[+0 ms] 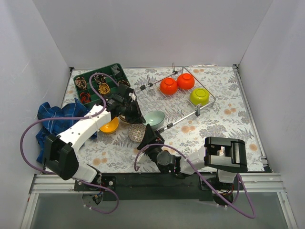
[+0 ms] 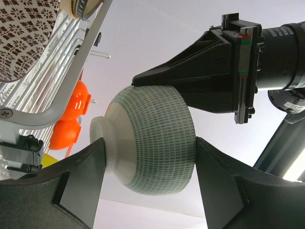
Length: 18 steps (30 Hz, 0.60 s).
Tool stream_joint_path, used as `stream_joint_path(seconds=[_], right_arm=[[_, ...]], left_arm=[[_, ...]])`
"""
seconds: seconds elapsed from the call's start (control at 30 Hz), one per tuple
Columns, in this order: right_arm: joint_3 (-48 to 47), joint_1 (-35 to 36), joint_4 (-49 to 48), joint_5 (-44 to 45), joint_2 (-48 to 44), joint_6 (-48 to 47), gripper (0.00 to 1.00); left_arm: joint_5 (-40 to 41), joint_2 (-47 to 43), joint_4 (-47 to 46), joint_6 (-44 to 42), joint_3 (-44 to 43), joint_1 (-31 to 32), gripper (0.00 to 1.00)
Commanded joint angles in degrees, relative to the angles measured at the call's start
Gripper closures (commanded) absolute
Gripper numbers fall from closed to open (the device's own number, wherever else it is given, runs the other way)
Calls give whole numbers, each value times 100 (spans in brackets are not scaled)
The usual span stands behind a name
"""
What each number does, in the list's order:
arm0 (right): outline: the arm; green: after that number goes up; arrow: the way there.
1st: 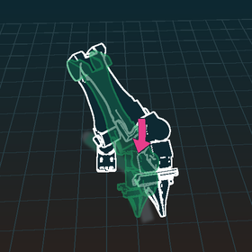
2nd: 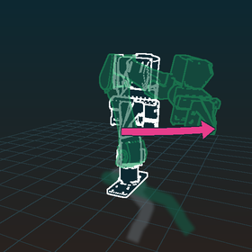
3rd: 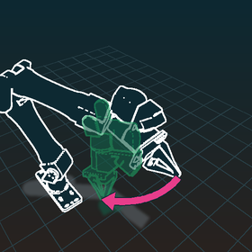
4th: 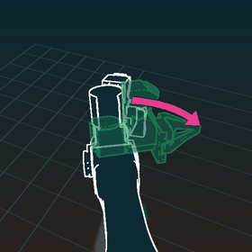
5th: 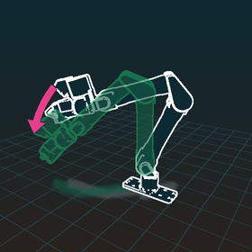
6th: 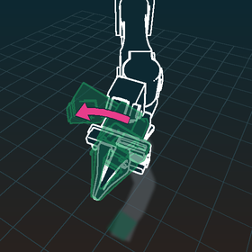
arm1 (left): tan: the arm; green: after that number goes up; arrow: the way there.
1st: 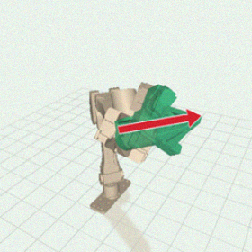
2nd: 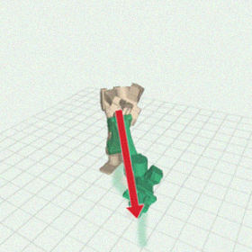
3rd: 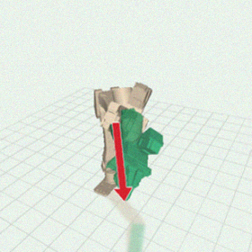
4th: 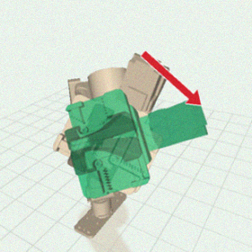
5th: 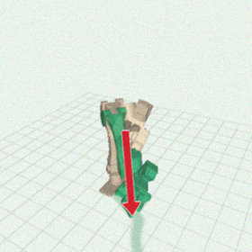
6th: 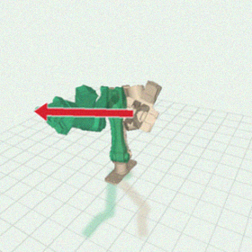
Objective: Unload the bowls from the dish rack
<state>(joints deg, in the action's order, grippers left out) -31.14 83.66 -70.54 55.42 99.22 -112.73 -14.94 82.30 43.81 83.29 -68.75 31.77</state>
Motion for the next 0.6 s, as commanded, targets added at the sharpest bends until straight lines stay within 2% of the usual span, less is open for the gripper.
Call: stream_joint_path(seconds=[0.0,0.07,0.13,0.3,0.57], right_arm=[[-139,19,-3800,294,-298,216,24],[-34,54,-3800,461,-350,269,7],[37,116,-3809,653,-456,312,1],[344,221,-3809,1198,-771,514,1],[626,221,-3809,2271,-1528,770,2]], left_arm=[[605,-443,48,-110,-454,66,100],[1077,-461,110,-163,-595,49,100],[1361,-461,189,-242,-832,14,100],[2204,-548,259,-409,-1062,-30,100],[2610,-1365,-83,-840,-78,-22,100]])
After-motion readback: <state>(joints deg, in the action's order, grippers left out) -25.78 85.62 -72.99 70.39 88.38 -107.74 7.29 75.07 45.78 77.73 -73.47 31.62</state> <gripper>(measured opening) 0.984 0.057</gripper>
